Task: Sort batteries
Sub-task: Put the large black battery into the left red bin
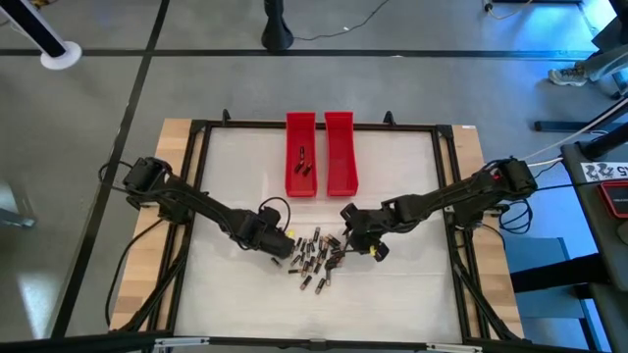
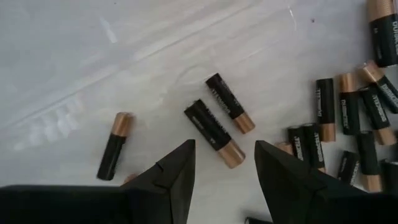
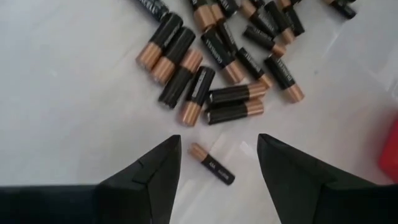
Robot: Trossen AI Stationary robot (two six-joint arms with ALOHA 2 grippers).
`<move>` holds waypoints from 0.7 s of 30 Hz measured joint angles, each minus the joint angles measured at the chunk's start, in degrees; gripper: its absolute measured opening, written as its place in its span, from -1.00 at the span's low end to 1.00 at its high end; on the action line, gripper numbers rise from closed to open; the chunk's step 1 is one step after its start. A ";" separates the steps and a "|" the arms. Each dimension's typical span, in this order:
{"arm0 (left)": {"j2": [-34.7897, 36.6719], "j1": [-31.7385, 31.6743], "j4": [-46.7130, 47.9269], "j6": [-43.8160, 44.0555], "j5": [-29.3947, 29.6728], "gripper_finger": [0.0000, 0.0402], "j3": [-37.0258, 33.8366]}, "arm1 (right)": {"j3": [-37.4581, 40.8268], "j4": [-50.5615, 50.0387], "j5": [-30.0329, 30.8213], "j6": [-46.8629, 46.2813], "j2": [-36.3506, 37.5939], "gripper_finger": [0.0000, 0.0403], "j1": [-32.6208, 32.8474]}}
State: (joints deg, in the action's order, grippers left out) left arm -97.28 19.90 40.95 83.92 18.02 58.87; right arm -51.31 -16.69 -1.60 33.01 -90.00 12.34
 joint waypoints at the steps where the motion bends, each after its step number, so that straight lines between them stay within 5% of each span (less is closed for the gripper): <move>1: -0.40 -0.19 0.02 0.00 -0.11 -0.23 0.00 | -0.02 0.36 -0.01 0.00 0.00 0.06 0.00; 15: -5.99 -2.08 -0.09 -2.27 -3.59 -0.25 0.28 | 0.00 0.16 -0.07 -0.09 0.00 0.06 0.00; 21: -6.06 -2.23 -0.56 -6.86 -3.94 -0.51 0.17 | 0.00 0.17 -0.02 -0.20 0.00 0.06 0.00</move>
State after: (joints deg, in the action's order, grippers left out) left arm -103.34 17.67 40.39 77.06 14.08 59.05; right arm -51.31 -16.53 -1.62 32.82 -90.00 12.34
